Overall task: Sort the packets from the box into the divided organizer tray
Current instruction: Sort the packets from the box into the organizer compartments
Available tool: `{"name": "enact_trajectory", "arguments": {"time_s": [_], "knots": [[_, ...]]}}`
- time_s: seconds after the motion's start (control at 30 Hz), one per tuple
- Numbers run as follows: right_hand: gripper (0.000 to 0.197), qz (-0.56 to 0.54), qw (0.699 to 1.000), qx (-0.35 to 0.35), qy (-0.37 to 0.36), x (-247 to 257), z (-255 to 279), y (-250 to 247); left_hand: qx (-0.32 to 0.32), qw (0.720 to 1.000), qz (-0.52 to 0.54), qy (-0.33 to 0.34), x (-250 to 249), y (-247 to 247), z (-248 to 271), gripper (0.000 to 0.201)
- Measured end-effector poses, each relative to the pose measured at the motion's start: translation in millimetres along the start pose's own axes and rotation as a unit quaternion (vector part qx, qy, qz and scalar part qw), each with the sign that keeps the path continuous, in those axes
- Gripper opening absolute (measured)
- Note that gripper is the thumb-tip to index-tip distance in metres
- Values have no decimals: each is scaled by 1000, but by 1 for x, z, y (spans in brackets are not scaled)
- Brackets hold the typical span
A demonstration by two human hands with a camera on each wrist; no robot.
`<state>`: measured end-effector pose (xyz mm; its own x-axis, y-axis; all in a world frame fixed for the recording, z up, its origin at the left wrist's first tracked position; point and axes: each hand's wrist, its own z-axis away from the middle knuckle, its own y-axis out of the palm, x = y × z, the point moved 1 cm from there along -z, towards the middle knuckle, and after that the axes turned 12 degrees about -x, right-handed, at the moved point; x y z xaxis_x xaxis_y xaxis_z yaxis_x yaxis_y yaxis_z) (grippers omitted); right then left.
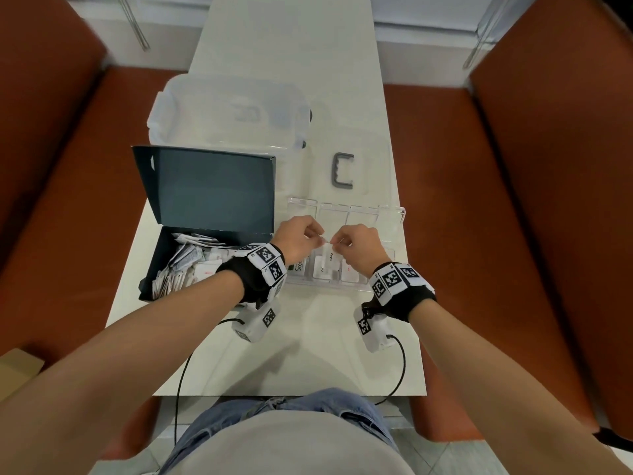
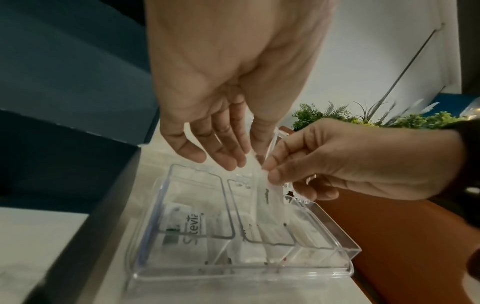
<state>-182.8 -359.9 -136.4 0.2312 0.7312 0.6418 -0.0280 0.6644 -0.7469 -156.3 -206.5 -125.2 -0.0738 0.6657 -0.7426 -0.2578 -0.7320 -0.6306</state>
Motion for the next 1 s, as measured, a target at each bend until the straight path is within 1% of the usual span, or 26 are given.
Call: {"name": "enact_trajectory", "arguments": {"time_s": [0.1,0.27,0.53,0.63,0.8,0.93,1.0], "knots": [[11,59,998,15,16,0,1,12,-20,1000,7,-5,8,-6,3,18],[17,135,990,35,20,4,4,26,-20,1000,18,-15,23,-15,10,16],[15,253,965,28,-59,7,4,39,-24,999,30,-7,31,-23,19,13],[19,286,954,31,-86,7,5,41,-26,999,34,-7,33,-24,21,13],[23,301,947,36,-104,9,7,38,-20,998,50,-17,37,-32,25,15],[25,277,955,-17,-105,24,12,22,-22,998,56,-7,43,-46,29,16],[25,246,961,-28,-120,40,14,13,-14,999,49,-5,48,-60,29,15]]}}
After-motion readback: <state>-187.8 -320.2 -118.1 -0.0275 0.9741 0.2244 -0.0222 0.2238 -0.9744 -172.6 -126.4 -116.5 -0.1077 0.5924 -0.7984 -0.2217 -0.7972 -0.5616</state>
